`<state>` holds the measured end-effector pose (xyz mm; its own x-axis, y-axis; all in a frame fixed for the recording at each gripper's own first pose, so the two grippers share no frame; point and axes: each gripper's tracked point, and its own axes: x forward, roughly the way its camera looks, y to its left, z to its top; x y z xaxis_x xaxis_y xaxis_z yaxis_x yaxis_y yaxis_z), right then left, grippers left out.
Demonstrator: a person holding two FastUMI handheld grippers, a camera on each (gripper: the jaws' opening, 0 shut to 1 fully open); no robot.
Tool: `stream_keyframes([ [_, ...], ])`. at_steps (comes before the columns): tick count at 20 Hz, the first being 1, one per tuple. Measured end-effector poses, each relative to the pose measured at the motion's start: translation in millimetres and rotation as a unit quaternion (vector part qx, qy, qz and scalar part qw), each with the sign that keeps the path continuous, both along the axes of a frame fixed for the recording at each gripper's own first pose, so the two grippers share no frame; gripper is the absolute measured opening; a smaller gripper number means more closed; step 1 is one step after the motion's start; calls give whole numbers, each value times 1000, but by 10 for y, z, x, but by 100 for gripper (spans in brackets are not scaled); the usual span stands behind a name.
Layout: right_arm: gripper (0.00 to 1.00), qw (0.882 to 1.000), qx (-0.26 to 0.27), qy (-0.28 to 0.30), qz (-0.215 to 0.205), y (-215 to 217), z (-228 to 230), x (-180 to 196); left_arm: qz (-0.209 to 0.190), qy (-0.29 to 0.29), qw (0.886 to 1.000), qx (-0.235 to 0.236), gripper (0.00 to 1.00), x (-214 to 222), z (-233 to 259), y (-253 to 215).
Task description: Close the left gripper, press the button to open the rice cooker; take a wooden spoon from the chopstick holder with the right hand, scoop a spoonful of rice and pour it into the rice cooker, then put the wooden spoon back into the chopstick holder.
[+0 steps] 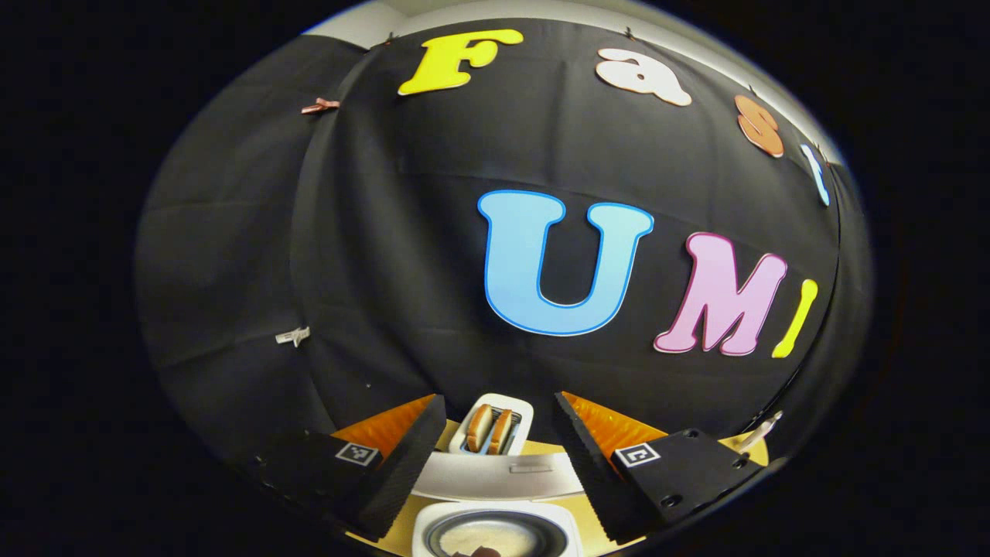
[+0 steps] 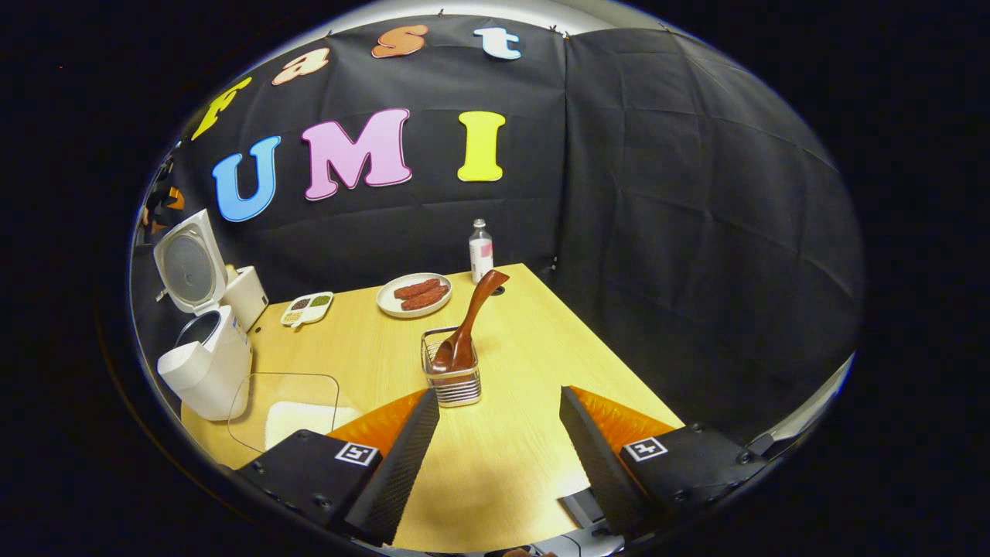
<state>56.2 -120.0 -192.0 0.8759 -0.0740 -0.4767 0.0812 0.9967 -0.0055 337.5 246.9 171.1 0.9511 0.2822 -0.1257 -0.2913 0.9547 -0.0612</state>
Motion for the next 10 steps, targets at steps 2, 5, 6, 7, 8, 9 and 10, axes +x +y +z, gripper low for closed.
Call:
stream_keyframes([
  [2,99,1000,6,-6,-2,109,28,-36,-16,23,999,20,95,149,-102,-15],
  [5,99,1000,8,-8,-6,256,0,-156,-30,53,998,12,95,250,-319,-43],
  [6,99,1000,10,-7,-6,308,-14,-182,-29,62,998,6,95,287,-390,-22],
  [7,99,1000,12,-5,-7,343,-30,-218,-28,75,997,-3,95,296,-476,-16],
  [8,99,1000,15,-6,-6,384,-30,-254,-28,84,996,-12,95,288,-525,-27],
  [9,99,1000,17,-7,-7,413,-35,-282,-29,78,996,-7,96,282,-525,-39],
  [10,99,1000,19,-8,-9,436,-44,-308,-29,88,996,-11,99,244,-580,-70],
])
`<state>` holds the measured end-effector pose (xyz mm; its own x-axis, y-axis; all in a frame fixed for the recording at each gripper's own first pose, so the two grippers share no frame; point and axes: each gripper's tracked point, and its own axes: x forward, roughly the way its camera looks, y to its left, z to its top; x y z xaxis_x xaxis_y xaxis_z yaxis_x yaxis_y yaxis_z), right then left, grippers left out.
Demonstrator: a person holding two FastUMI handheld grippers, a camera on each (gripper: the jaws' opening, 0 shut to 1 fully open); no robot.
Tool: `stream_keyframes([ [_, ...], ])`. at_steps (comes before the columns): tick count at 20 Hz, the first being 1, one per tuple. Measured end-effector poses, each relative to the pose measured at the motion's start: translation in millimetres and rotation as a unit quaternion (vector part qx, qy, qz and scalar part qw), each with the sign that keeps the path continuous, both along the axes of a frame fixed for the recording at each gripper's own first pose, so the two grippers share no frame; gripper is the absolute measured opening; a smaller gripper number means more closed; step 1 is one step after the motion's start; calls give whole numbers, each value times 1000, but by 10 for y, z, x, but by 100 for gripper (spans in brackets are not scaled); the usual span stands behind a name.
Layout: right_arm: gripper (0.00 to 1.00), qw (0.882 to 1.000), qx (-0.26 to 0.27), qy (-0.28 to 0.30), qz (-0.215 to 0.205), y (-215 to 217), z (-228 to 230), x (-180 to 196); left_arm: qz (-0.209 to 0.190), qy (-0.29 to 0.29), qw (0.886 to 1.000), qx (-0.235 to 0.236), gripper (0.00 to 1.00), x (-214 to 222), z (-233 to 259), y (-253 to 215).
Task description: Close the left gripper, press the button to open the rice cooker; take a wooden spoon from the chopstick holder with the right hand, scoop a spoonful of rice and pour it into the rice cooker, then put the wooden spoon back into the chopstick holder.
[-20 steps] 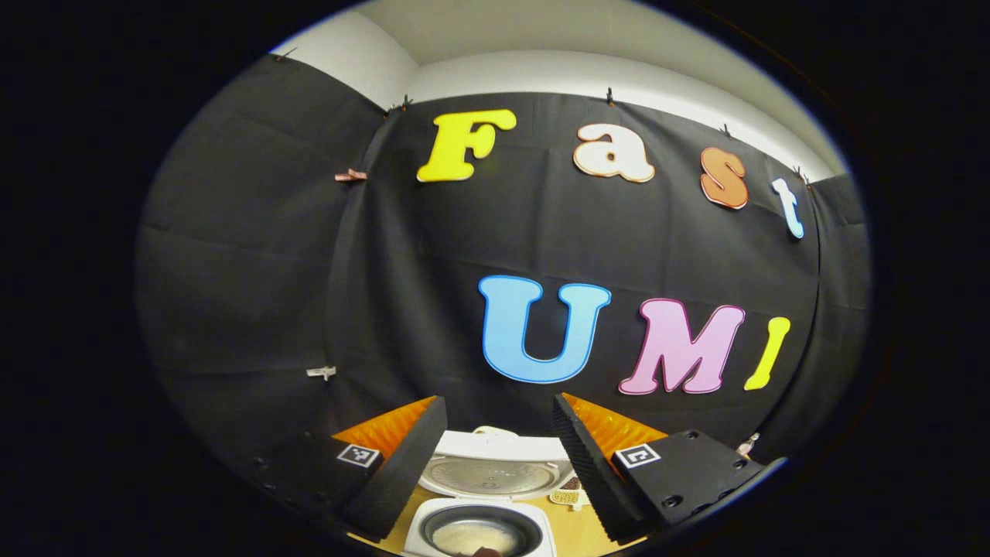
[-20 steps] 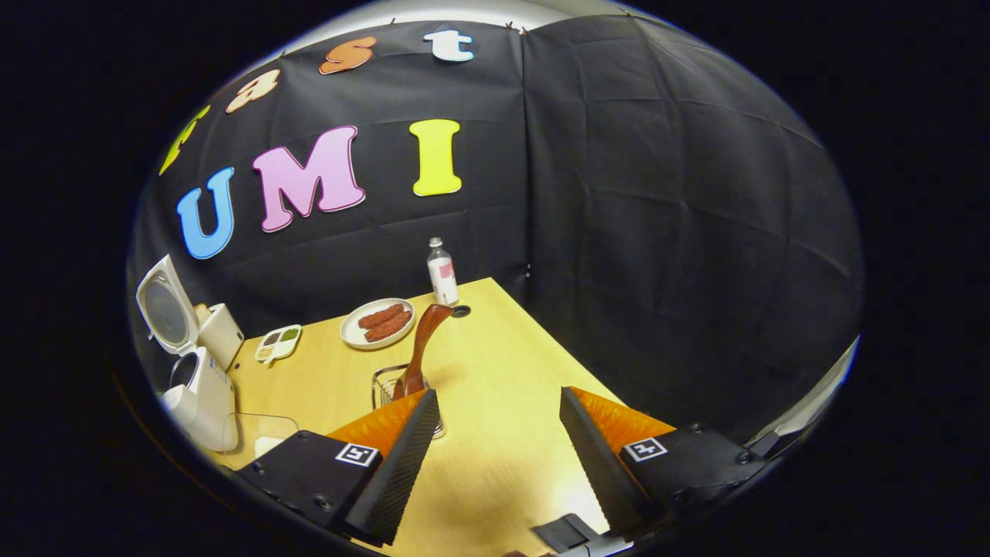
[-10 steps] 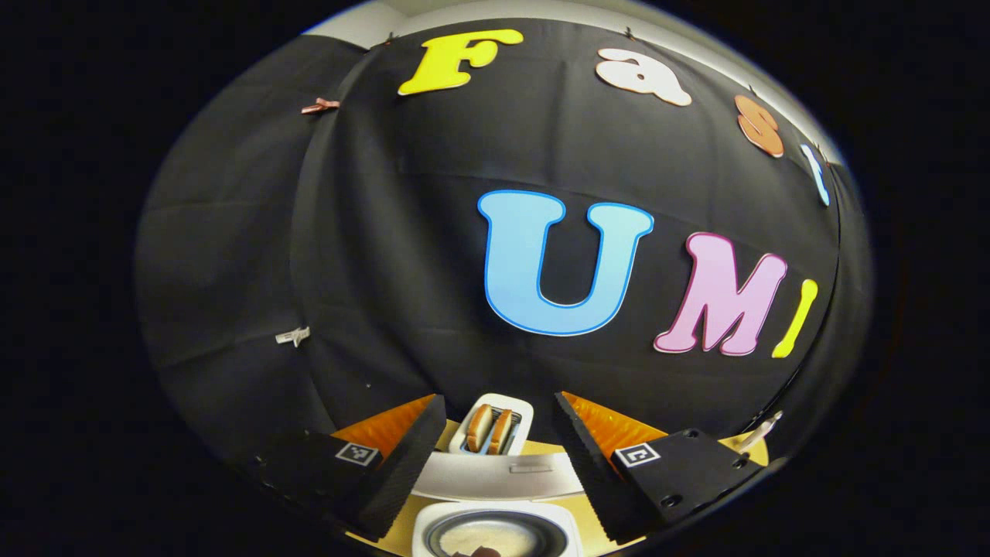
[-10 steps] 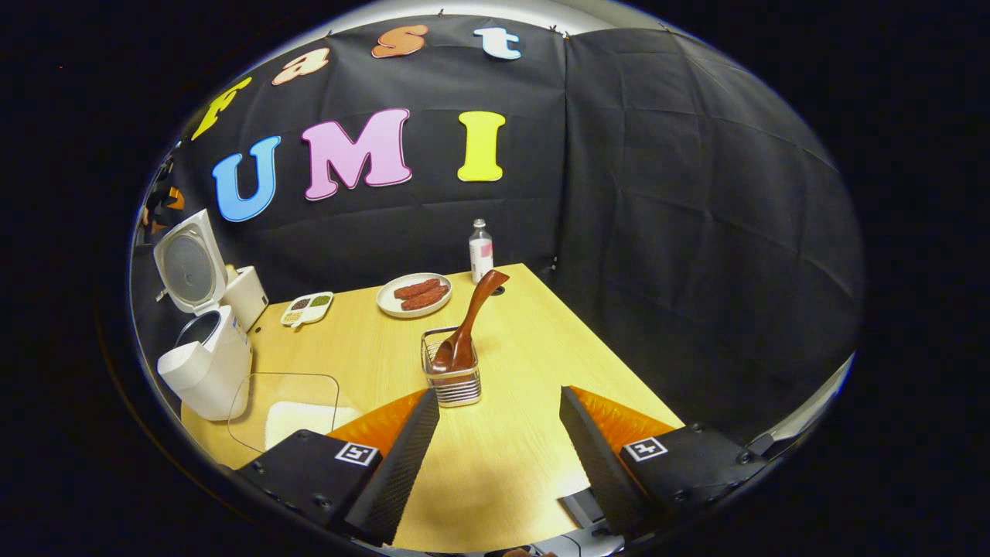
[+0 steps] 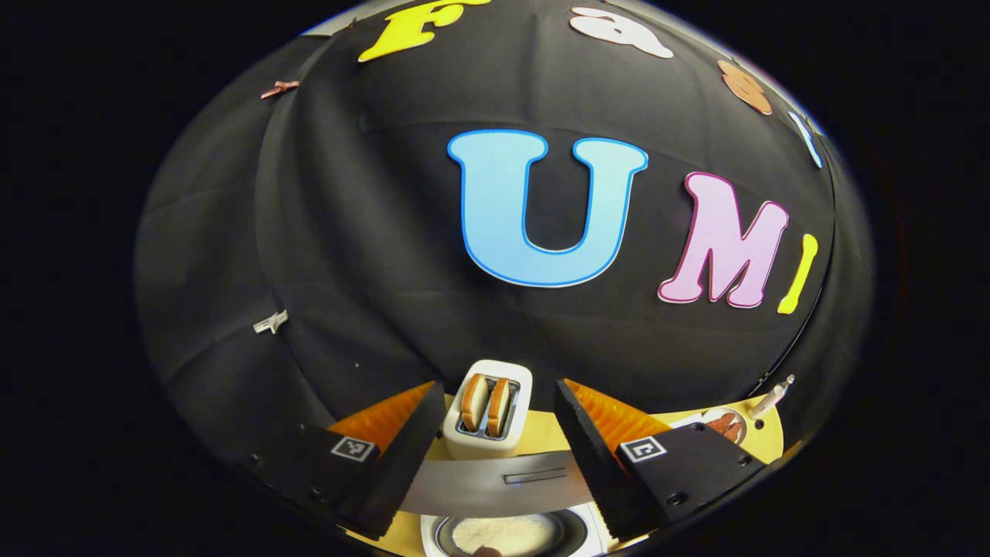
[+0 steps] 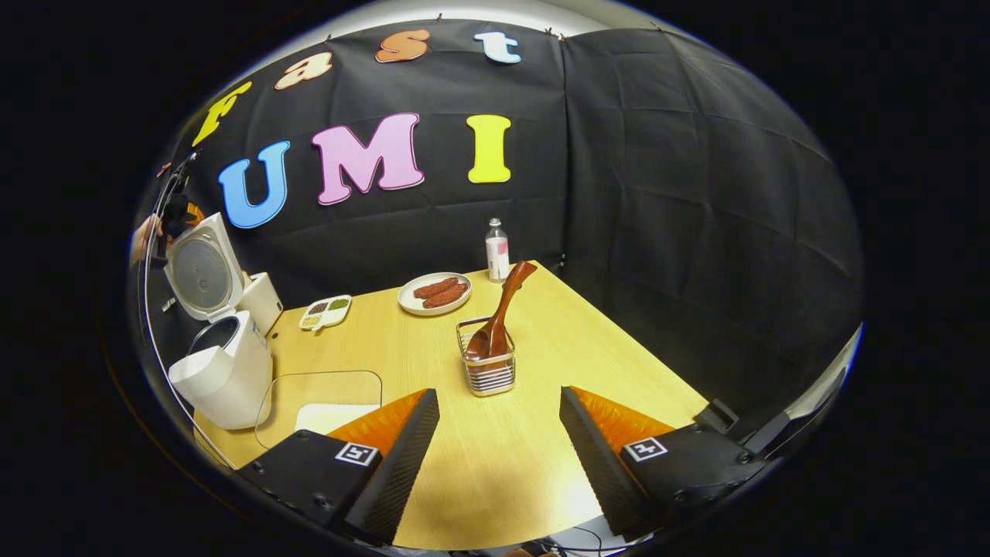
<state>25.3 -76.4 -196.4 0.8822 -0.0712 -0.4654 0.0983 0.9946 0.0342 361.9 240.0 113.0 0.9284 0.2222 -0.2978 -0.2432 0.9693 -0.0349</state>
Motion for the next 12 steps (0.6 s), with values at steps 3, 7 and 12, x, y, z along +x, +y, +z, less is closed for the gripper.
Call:
stream_keyframes([
  [3,99,1000,9,2,-2,64,-76,-74,5,7,1000,0,100,-203,-58,-84],
  [7,99,1000,7,-16,0,153,-8,-101,-9,26,1000,-14,100,-604,-318,-307],
  [12,99,999,9,-27,25,294,6,-184,-18,59,998,-30,96,-1179,-1032,-554],
])
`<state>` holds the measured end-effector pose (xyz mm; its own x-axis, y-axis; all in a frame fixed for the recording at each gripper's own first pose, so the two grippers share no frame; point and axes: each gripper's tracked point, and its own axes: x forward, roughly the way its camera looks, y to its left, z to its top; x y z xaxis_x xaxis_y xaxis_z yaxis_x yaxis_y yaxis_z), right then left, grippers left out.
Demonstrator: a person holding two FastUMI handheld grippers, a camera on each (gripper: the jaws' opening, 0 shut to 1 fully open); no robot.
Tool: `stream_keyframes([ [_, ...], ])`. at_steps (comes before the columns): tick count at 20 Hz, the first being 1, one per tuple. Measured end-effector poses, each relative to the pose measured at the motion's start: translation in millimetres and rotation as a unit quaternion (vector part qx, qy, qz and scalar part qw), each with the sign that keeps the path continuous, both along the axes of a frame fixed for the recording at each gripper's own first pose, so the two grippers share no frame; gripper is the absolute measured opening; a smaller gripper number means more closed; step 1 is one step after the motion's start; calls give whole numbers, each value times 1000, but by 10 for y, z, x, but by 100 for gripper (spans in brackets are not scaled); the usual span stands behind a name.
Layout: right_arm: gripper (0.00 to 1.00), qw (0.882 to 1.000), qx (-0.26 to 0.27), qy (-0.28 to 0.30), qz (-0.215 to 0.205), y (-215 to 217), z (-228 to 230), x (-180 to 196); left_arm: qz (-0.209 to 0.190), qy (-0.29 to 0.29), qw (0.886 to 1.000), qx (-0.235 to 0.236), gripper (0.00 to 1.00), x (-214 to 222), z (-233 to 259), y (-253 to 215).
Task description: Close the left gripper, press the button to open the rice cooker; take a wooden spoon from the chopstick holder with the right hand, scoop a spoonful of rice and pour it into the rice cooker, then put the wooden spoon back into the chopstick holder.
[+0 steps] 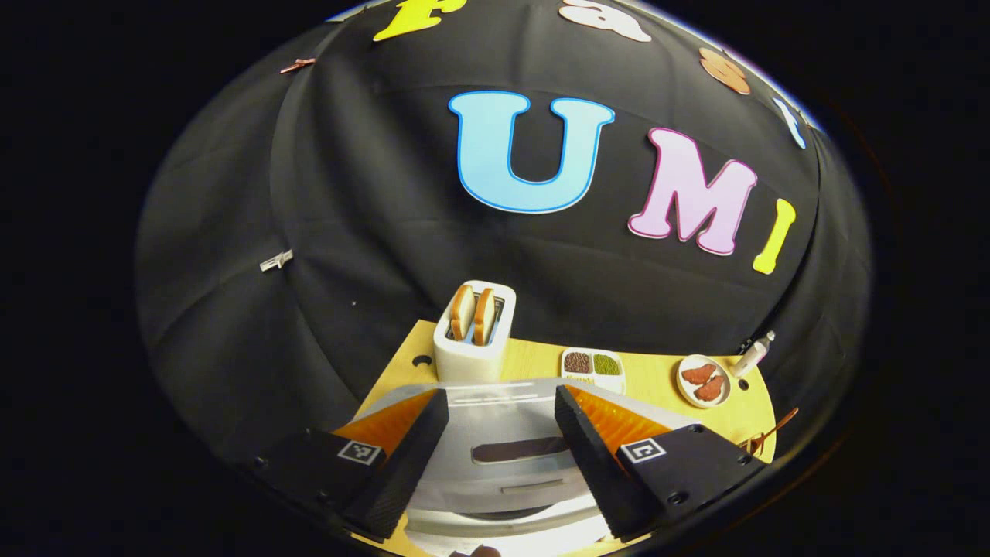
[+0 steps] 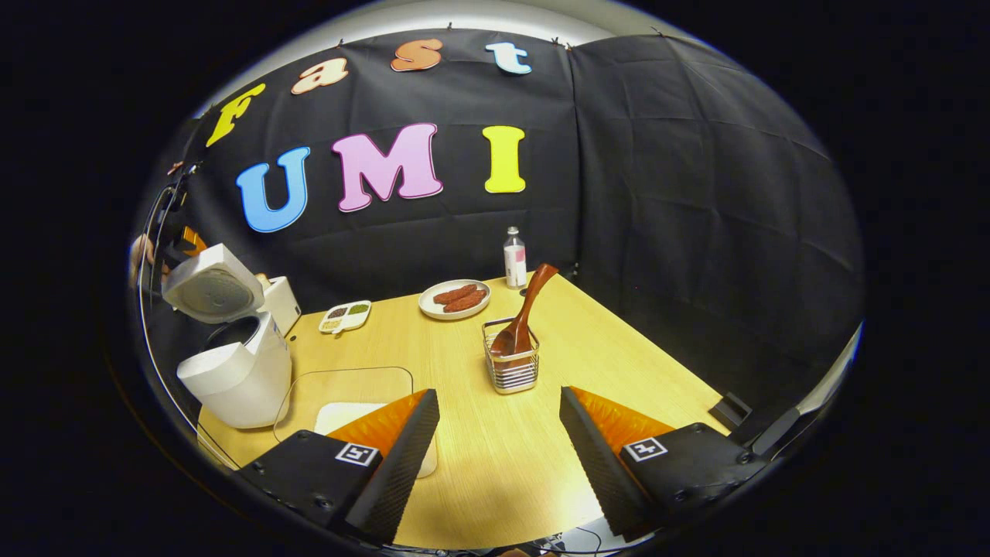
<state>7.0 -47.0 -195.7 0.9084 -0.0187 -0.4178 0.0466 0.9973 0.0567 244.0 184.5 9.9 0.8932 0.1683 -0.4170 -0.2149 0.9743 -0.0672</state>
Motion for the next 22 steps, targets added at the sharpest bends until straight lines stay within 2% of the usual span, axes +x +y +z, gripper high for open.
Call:
stream_keyframes([
  [6,99,1000,-2,21,13,-11,-162,-207,6,3,1000,23,99,-359,-765,-162],
  [10,99,999,-10,31,15,-78,-201,-288,24,-5,1000,15,99,-410,-1094,-185],
  [12,99,999,-12,36,18,-90,-220,-323,29,-3,999,25,99,-417,-1221,-207],
  [14,99,999,-14,35,20,-87,-192,-328,30,-12,998,49,100,-404,-1256,-233],
  [22,99,999,-16,11,46,79,3,-247,16,-36,997,69,100,-439,-1263,-287],
])
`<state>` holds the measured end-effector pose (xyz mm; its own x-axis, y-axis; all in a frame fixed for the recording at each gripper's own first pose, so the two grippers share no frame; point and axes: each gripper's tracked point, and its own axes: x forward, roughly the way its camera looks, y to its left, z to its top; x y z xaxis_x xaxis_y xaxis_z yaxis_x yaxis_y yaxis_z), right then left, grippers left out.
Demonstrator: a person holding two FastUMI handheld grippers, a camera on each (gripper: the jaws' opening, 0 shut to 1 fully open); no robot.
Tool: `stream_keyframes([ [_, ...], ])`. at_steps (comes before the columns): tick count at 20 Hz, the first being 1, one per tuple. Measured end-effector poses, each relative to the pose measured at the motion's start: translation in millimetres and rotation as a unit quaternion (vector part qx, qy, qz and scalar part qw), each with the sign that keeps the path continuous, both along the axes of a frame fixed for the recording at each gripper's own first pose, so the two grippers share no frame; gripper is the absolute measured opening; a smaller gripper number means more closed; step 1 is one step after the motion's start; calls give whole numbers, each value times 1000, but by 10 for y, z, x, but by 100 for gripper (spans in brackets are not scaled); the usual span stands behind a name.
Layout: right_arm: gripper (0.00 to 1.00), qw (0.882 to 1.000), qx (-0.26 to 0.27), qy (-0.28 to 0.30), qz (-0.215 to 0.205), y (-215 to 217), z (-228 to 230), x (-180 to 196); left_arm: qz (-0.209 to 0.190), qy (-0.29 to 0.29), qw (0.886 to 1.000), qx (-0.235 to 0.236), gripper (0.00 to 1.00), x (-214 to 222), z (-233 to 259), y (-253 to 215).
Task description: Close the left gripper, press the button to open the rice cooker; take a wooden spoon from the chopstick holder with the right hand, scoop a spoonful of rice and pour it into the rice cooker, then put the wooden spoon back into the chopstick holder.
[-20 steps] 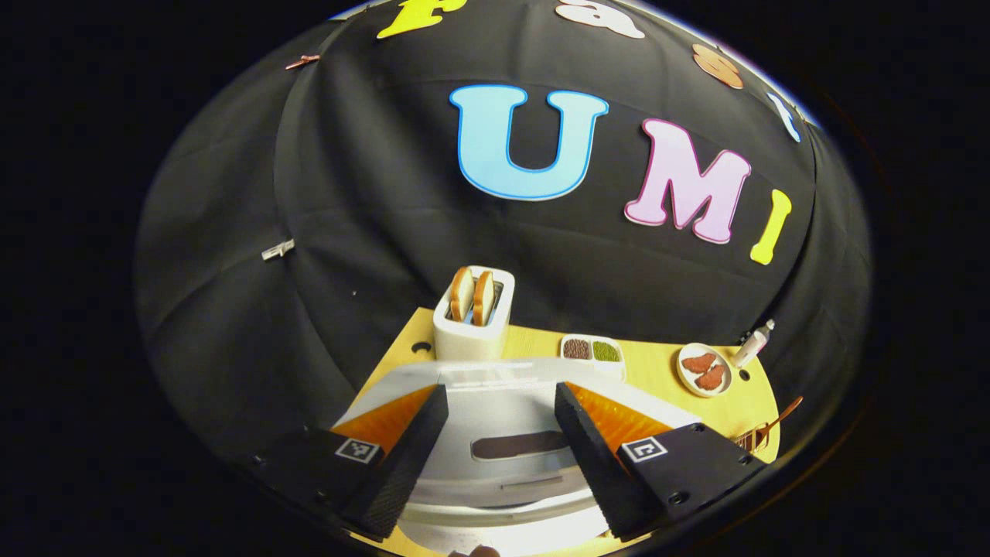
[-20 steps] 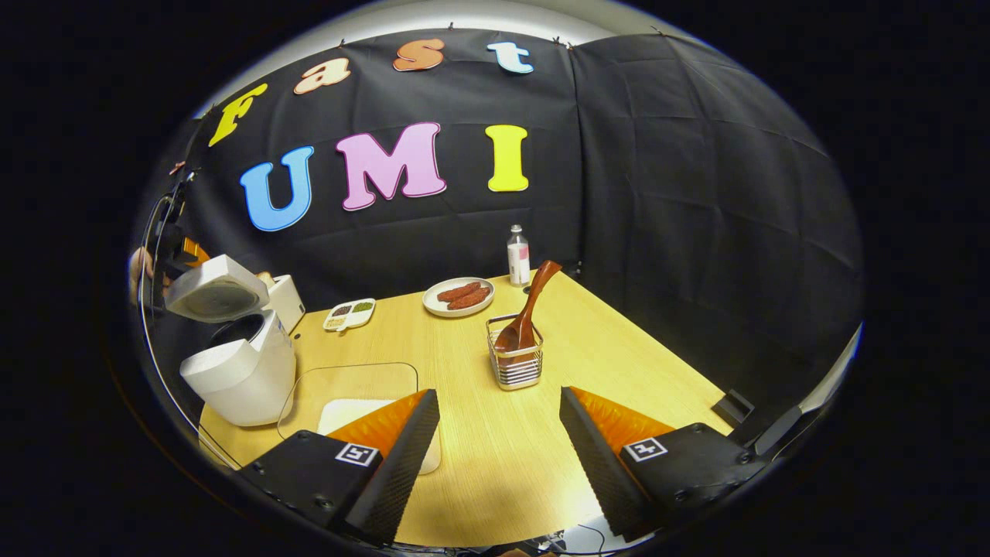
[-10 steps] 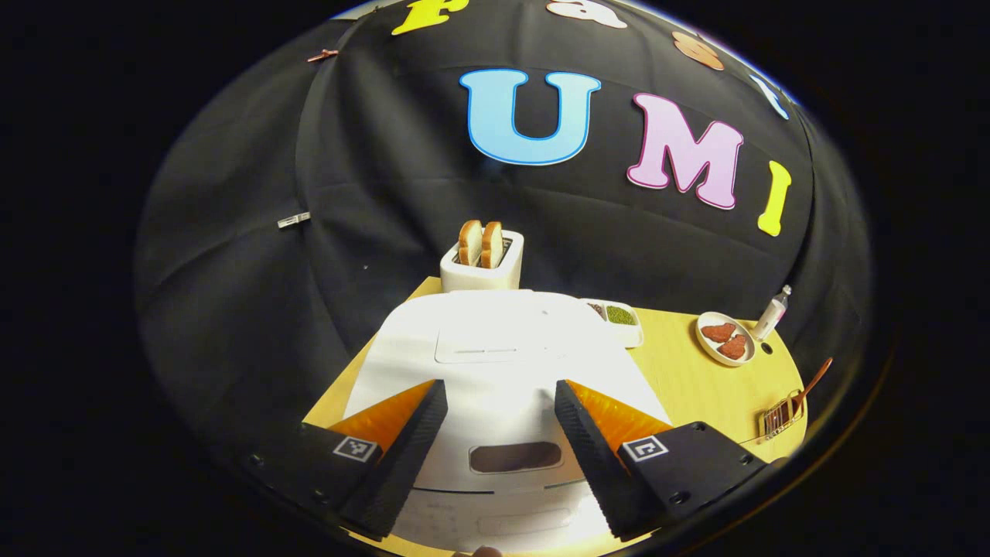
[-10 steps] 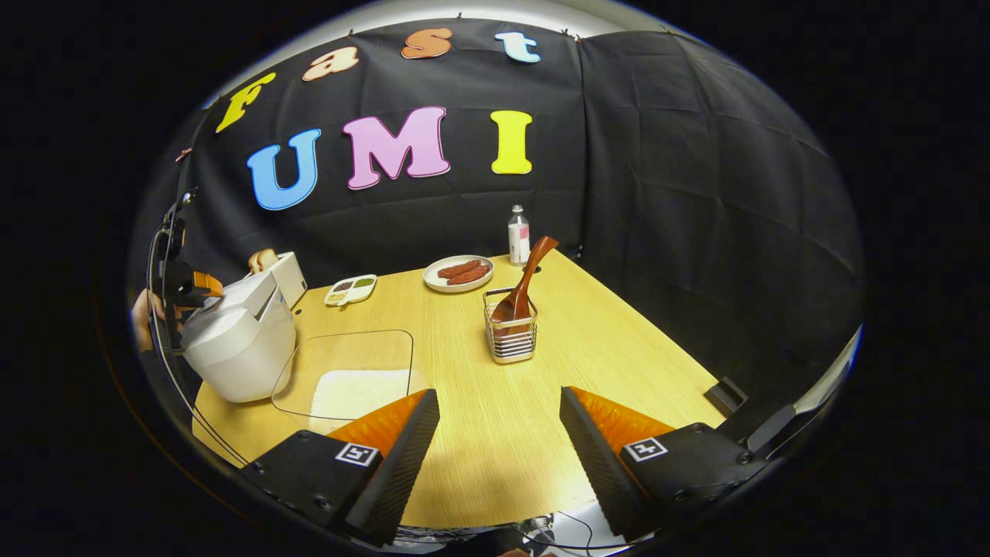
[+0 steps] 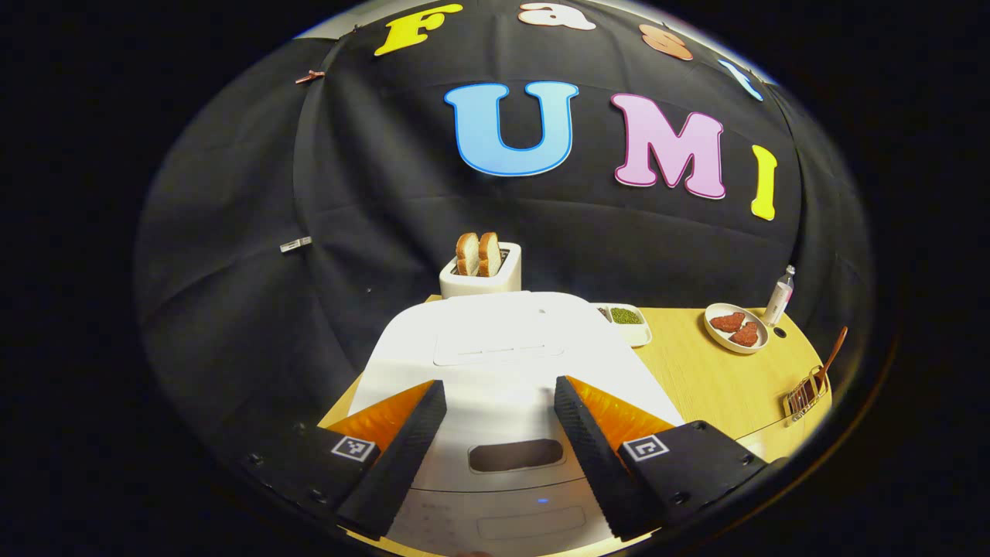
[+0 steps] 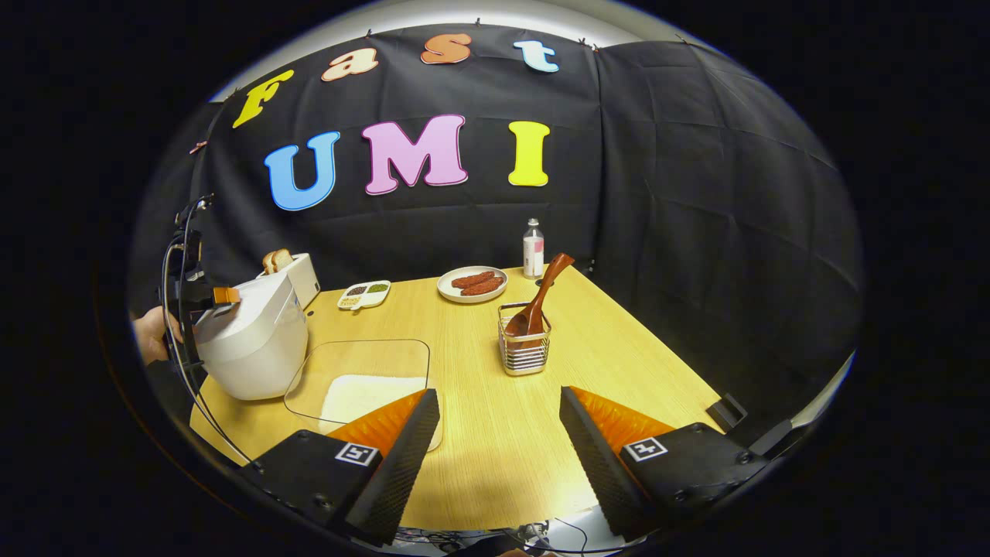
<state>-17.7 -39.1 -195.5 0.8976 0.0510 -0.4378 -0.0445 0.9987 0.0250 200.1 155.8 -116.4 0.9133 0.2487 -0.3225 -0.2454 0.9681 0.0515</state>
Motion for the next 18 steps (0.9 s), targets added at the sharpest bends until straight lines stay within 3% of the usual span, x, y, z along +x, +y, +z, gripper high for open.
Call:
stream_keyframes([
  [5,99,999,3,-43,7,31,389,208,1,-69,998,-11,96,-318,562,-160],
  [8,99,997,-4,-78,10,24,735,339,-33,-129,991,15,96,-727,1087,-449],
  [12,99,990,-6,-138,32,168,1340,467,-51,-195,979,29,96,-1404,1560,-727],
  [13,99,987,-14,-153,41,196,1473,464,-49,-199,979,19,92,-1568,1592,-772],
  [16,98,981,-40,-177,62,298,1723,356,-68,-194,978,-18,96,-1917,1550,-1000],
  [18,99,982,-45,-169,70,357,1688,206,-65,-192,979,-13,96,-2120,1522,-933],
])
